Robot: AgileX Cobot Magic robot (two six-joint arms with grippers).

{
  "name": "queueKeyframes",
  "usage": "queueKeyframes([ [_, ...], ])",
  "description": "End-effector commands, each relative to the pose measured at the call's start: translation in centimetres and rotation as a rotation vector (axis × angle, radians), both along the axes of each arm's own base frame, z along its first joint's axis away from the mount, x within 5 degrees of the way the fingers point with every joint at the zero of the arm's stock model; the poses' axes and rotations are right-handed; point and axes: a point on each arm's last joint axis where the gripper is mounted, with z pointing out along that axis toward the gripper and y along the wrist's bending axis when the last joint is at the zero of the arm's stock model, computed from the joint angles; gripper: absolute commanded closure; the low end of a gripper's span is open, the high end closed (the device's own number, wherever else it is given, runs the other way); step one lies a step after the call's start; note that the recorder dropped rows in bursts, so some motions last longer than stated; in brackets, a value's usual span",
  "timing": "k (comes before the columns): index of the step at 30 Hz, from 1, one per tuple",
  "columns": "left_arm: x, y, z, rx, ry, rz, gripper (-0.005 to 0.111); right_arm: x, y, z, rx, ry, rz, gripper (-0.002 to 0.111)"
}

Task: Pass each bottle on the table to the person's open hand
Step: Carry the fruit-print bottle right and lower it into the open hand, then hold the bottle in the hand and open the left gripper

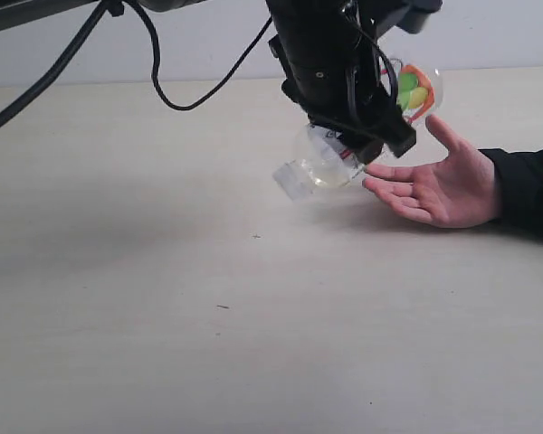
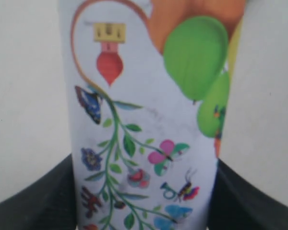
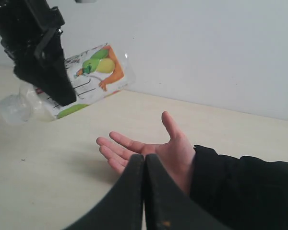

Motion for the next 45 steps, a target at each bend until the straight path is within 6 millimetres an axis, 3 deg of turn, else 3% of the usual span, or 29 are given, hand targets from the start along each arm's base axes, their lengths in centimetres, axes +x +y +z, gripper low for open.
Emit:
queueKeyframes([
  [1, 1.0, -0.8, 1.0, -0.218, -0.017, 0.228, 0.107, 0.0, 0.0, 0.0, 0.001, -0.007, -0.005, 0.108],
  [6, 1.1, -2.9, 1.1, -0.477, 0.057, 0.298, 0.105, 0.0, 0.0, 0.0, -0.001, -0.008, -0.004, 0.108],
  [11, 1.3, -4.3, 0.0, -0.622, 0.169, 0.356, 0.104, 0.0, 0.0, 0.0, 0.001, -0.007, -0.004, 0.108],
  [16, 1.0, -5.7, -1.6, -0.672, 0.236, 0.385, 0.104, 0.0, 0.0, 0.0, 0.001, -0.007, -0.004, 0.108],
  [24, 0.8, -7.6, -3.8, -0.830, 0.283, 0.576, 0.104, 0.0, 0.0, 0.0, -0.001, -0.008, -0.004, 0.108],
  [35, 0.7, -7.0, -7.7, -0.922, 0.309, 0.751, 0.104, 0.0, 0.0, 0.0, -0.001, -0.008, -0.004, 0.108],
  [41, 0.7, -6.9, -8.2, -0.971, 0.290, 0.791, 0.104, 0.0, 0.0, 0.0, 0.001, -0.007, -0.004, 0.108],
  [45, 0.4, -7.2, -9.7, -0.934, 0.321, 0.804, 0.104, 0.0, 0.0, 0.0, 0.001, -0.007, -0.004, 0.108],
])
